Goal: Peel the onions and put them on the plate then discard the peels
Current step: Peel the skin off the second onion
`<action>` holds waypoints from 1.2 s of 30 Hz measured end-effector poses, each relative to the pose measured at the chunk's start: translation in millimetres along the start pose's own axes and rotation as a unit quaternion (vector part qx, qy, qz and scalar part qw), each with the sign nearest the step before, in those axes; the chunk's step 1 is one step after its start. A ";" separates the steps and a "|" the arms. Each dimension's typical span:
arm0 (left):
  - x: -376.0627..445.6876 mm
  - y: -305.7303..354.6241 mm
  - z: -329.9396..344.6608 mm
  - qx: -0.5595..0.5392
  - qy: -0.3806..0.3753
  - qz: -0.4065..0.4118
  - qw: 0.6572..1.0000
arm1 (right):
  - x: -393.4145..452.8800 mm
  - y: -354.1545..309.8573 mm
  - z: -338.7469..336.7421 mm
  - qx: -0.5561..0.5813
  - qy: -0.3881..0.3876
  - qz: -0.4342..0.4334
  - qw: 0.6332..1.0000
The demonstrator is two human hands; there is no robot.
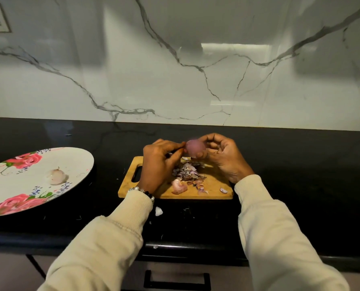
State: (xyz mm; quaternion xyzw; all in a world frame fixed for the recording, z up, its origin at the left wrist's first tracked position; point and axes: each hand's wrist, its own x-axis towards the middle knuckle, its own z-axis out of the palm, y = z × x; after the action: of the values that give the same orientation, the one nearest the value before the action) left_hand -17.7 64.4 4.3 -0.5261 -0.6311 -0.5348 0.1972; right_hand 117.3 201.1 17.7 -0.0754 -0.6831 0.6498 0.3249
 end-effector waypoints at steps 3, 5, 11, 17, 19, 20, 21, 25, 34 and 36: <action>-0.2 1.2 0.2 -0.045 -0.013 -0.059 0.997 | 1.1 2.8 -1.5 -0.026 0.000 -0.015 1.000; -0.7 3.0 1.2 -0.074 -0.027 -0.099 0.992 | 1.7 4.0 -2.1 -0.042 -0.001 -0.026 0.999; -0.9 11.9 0.1 -0.146 -0.088 -0.155 0.973 | 2.0 6.5 -2.9 -0.018 -0.011 -0.063 0.998; -0.9 12.5 0.9 -0.245 -0.103 -0.234 0.935 | 4.1 6.1 -2.6 -0.067 -0.030 -0.086 0.994; -1.0 12.8 1.5 -0.256 -0.111 -0.243 0.929 | 4.0 6.6 -2.5 -0.078 -0.036 -0.088 0.992; -1.3 13.2 1.4 -0.261 -0.115 -0.248 0.926 | 3.9 6.9 -2.4 -0.085 -0.040 -0.089 0.992; -1.7 13.1 1.5 -0.267 -0.116 -0.255 0.922 | 3.8 7.3 -2.4 -0.094 -0.043 -0.088 0.991; -1.8 13.1 -0.2 -0.274 -0.112 -0.279 0.914 | 3.4 7.2 -3.0 -0.112 -0.066 -0.083 0.988; -3.2 11.1 2.9 -0.193 -0.085 -0.255 0.944 | 3.7 9.4 -0.4 -0.176 -0.054 -0.076 0.980; -2.0 7.5 4.2 -0.192 -0.071 -0.261 0.943 | 3.4 9.7 0.6 -0.170 -0.050 -0.068 0.982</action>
State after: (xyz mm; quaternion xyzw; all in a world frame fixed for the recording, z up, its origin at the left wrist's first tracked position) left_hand -9.1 66.3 4.6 -0.4075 -0.6438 -0.6400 -0.0994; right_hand 111.3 203.8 9.8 -0.0504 -0.8023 0.5035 0.3166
